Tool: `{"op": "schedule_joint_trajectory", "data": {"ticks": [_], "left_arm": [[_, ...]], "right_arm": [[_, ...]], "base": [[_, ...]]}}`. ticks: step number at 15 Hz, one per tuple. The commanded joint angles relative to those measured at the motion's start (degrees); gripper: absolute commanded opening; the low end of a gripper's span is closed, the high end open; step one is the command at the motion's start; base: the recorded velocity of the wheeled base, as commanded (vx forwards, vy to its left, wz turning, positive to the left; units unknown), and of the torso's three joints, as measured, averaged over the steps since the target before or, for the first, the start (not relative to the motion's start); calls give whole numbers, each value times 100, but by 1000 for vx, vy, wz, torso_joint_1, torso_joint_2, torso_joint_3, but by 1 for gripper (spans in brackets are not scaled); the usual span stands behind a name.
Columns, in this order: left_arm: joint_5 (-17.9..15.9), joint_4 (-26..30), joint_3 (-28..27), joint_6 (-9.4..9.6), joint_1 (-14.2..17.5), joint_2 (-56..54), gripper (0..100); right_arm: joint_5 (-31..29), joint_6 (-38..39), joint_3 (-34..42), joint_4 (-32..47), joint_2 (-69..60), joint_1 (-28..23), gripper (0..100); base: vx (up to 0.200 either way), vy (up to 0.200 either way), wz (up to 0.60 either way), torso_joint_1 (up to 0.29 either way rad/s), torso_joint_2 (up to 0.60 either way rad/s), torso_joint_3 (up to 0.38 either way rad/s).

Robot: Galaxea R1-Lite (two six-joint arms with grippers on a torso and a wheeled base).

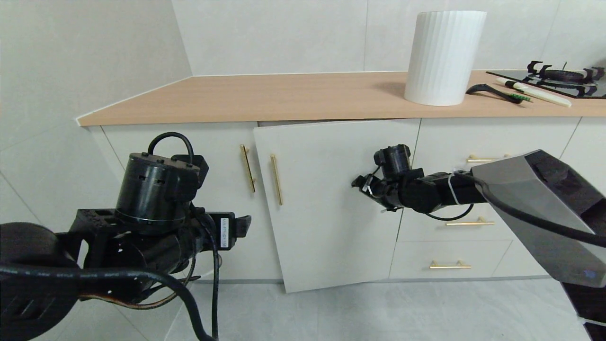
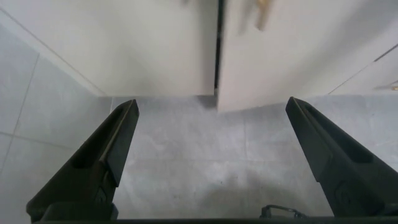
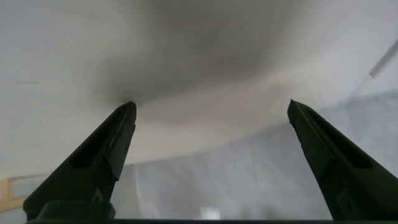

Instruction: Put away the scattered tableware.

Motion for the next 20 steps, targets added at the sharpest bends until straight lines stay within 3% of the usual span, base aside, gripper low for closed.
{"op": "schedule_joint_trajectory", "data": {"ticks": [1, 8, 12, 13, 14, 15, 17, 18, 20], "left_arm": [[3, -4, 2, -3, -1, -16, 100], [3, 5, 2, -3, -1, -16, 100], [-6, -4, -6, 6, 7, -341, 100], [-6, -4, 2, 6, 7, -350, 100], [-6, 23, 134, 14, 7, -877, 100], [-6, 40, 275, 67, -1, -1255, 100], [-6, 137, 688, 348, -10, -1967, 100], [-23, 163, 1303, 489, -10, -2556, 100], [-6, 181, 2024, 498, -1, -3400, 100]], "right_arm": [[-287, 75, -385, -68, 335, -44, 100], [-331, 119, -377, -41, 185, -132, 100], [-278, 22, 1021, 170, -1572, -9, 100], [-287, 13, 1065, 170, -1616, -9, 100], [-366, -321, 2075, 143, -3014, -97, 100], [-392, -531, 2576, 143, -3796, -158, 100], [-682, -1199, 3684, 135, -5097, -167, 100], [-1122, -1903, 4624, 82, -6028, -149, 100], [-1254, -2280, 5846, 12, -7092, -352, 100]], "base": [[0, 0, 0, 0, 0, 0], [0, 0, 0, 0, 0, 0], [0, 0, 0, 0, 0, 0], [0, 0, 0, 0, 0, 0], [0, 0, 0, 0, 0, 0], [0, 0, 0, 0, 0, 0], [0, 0, 0, 0, 0, 0], [0, 0, 0, 0, 0, 0], [0, 0, 0, 0, 0, 0]]}}
